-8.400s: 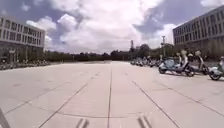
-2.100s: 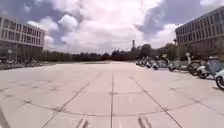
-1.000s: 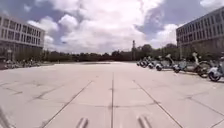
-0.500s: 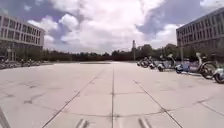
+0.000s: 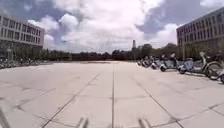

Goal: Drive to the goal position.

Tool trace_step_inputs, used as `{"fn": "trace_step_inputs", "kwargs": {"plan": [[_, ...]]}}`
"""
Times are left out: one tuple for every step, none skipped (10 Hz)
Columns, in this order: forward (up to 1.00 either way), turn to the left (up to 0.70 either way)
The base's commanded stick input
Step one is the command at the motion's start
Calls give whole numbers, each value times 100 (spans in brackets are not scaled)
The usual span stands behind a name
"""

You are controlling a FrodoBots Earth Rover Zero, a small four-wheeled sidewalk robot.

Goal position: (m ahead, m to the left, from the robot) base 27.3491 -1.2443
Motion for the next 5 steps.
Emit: {"fn": "trace_step_inputs", "kwargs": {"plan": [[50, 0], [50, 0], [50, 0], [50, -32], [50, -49]]}}
